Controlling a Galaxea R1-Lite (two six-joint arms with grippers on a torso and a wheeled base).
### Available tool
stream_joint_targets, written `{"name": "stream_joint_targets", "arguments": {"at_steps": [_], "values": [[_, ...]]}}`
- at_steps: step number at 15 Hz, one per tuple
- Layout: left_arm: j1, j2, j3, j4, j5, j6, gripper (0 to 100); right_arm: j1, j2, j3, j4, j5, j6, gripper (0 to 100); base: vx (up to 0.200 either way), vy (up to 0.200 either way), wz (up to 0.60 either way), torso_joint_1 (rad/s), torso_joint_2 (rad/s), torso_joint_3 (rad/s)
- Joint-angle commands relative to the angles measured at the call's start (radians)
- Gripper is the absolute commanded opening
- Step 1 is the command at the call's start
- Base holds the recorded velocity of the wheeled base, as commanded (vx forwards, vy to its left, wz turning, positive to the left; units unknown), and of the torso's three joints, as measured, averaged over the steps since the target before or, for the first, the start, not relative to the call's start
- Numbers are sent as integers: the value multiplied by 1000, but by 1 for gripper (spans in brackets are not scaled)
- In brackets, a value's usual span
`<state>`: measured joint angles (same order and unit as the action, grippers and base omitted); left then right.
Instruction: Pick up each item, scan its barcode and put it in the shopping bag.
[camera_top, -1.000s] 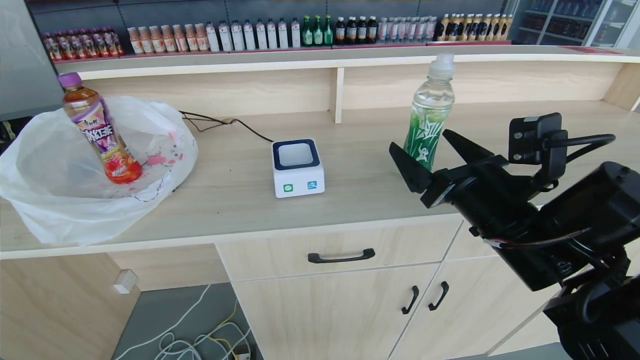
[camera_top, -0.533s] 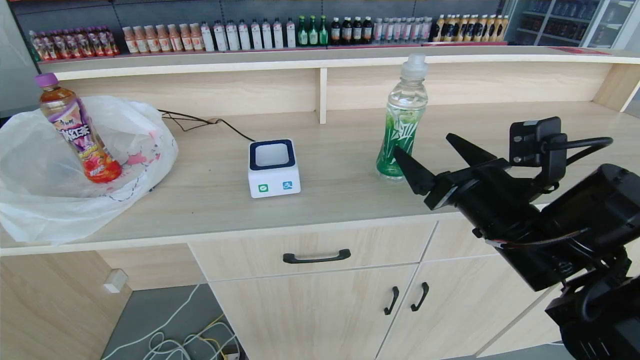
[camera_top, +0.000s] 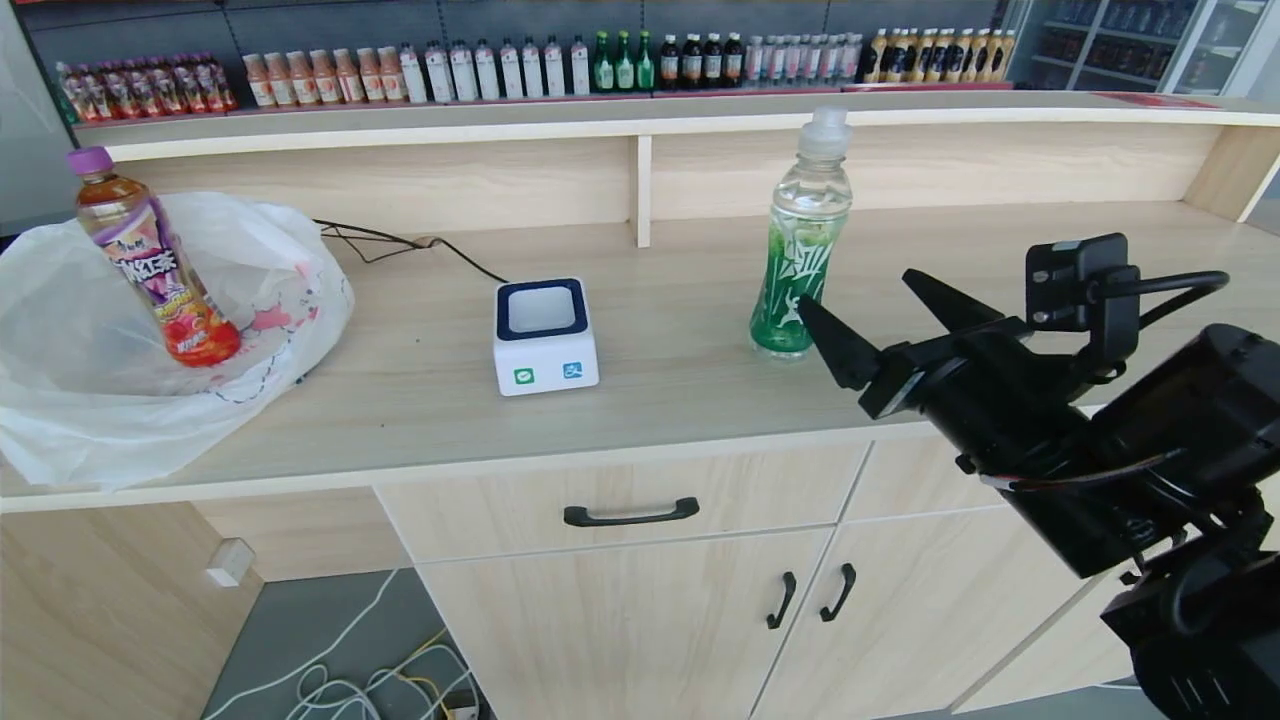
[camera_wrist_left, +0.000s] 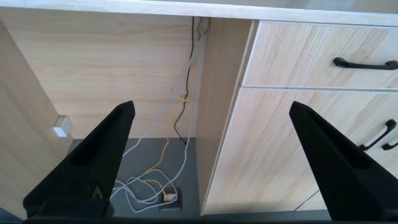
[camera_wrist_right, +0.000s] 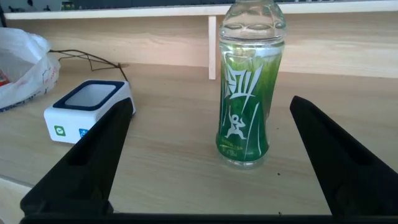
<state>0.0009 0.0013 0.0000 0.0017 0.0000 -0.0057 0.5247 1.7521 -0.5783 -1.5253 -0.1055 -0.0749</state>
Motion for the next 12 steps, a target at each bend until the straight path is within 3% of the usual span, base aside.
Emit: {"name": "stream_joint_targets", "arguments": {"at_steps": [1, 6, 8, 12], "values": [[1, 0, 0, 0, 0, 0, 100, -18, -2, -120, 146, -2, -2, 100, 0, 0, 0, 0, 0, 0], [-1, 0, 0, 0, 0, 0, 100, -77, 35, -394, 465, 13, -3, 100, 0, 0, 0, 0, 0, 0], [1, 0, 0, 0, 0, 0, 100, -92, 46, -442, 556, 13, -3, 100, 0, 0, 0, 0, 0, 0], [-1, 0, 0, 0, 0, 0, 100, -107, 101, -476, 567, 12, -3, 100, 0, 0, 0, 0, 0, 0]]}}
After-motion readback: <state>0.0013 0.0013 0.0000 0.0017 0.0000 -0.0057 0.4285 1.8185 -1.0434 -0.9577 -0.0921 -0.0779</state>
